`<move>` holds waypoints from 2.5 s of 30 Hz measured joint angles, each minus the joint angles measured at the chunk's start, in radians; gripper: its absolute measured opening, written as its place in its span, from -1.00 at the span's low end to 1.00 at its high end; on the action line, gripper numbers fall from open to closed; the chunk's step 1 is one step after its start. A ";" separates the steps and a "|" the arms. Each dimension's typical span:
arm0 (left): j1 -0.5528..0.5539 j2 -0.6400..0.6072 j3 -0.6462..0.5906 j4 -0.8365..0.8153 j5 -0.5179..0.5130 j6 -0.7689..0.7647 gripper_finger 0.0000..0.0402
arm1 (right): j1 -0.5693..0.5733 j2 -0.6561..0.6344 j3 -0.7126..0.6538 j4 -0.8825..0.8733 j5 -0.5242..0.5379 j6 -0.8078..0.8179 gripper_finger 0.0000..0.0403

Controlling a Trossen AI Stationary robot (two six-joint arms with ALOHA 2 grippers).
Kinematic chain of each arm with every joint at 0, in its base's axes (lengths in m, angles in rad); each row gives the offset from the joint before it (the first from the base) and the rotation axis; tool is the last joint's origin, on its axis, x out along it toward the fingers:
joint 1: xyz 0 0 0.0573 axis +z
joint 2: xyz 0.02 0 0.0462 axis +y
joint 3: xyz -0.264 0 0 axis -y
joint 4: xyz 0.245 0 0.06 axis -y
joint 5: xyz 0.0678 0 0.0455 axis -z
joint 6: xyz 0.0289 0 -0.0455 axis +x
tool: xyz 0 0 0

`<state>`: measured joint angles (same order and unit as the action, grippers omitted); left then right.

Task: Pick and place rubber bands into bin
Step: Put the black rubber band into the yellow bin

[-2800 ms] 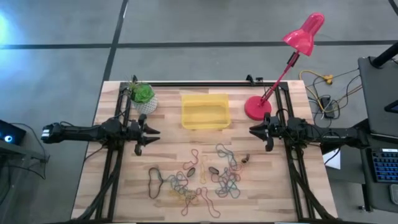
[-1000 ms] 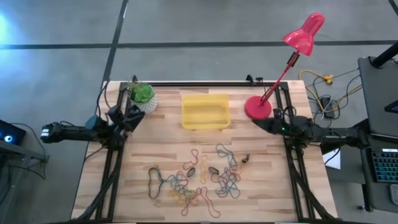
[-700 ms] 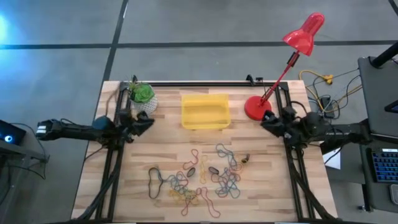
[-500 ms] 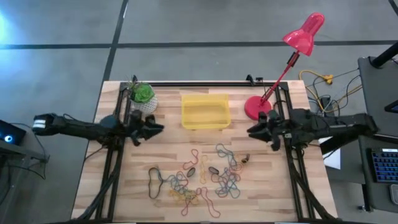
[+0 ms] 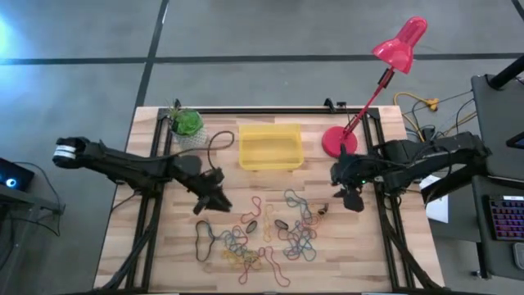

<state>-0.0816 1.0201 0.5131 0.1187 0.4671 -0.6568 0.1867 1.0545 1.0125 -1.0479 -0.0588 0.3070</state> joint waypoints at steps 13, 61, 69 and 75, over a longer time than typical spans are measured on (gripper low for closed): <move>-0.076 -0.101 -0.009 -0.135 -0.176 0.027 -0.48 | 0.124 0.001 -0.287 0.309 0.097 -0.052 -0.28; -0.086 -0.139 -0.014 -0.241 -0.293 0.009 -0.48 | 0.123 0.230 -0.413 0.408 0.099 -0.019 -0.96; -0.086 -0.137 -0.014 -0.240 -0.299 0.019 -0.48 | 0.123 0.036 -0.295 0.285 0.250 0.021 -0.96; -0.086 -0.137 -0.014 -0.231 -0.418 0.061 -0.48 | 0.052 0.050 -0.169 0.406 0.491 -0.120 -0.96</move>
<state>-0.1673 0.8829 0.4992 -0.1126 0.0487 -0.5961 0.2385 1.1044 0.8438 -0.6415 0.4323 0.1868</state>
